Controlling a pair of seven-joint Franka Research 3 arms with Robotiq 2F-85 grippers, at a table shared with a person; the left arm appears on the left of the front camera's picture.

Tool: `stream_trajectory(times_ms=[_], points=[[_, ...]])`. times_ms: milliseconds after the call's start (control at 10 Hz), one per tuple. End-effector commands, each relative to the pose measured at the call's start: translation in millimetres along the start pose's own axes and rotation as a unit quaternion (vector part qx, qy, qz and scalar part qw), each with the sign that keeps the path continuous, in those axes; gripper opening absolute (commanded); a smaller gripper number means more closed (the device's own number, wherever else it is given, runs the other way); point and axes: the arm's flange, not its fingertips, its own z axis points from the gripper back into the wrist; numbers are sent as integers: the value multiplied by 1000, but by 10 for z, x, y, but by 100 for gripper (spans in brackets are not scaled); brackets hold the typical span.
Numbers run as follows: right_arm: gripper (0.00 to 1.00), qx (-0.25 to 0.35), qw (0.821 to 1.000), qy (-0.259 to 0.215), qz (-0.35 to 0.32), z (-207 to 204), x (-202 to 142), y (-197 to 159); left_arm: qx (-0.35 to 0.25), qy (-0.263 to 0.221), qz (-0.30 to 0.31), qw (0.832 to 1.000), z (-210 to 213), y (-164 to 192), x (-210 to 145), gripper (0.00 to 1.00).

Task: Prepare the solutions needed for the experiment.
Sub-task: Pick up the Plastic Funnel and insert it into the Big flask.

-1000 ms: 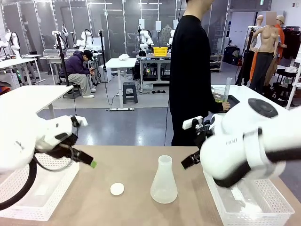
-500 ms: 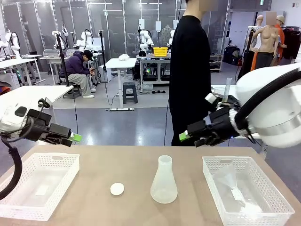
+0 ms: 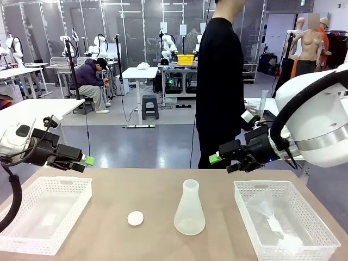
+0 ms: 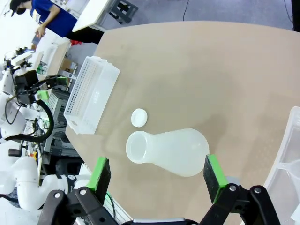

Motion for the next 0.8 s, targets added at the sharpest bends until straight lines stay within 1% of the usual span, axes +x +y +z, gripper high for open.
stream_trajectory(times_ms=[0, 100, 200, 300, 400, 500, 600, 700], points=[[100, 4, 1000, -2, 0, 15, 3, -34, -75, -17, 10, 997, -78, 122, 154, 100], [100, 52, 998, -15, -41, -67, 105, -141, -144, -36, 40, 988, -96, 288, 243, 100], [100, 80, 994, -37, -63, -79, 163, -248, -174, -44, 43, 983, -85, 420, 270, 100], [100, 143, 984, -41, -101, -89, 199, -353, -222, -49, 53, 972, -58, 510, 279, 100], [100, 188, 973, -41, -131, -132, 224, -443, -240, -46, 53, 968, -62, 591, 271, 100], [100, 226, 961, -46, -154, -163, 255, -504, -251, -32, 47, 966, -101, 656, 243, 100], [100, 276, 943, -49, -178, -161, 283, -522, -286, -30, 52, 956, -135, 699, 216, 100], [100, 305, 929, -52, -204, -144, 286, -538, -324, -30, 60, 944, -128, 693, 202, 100]])
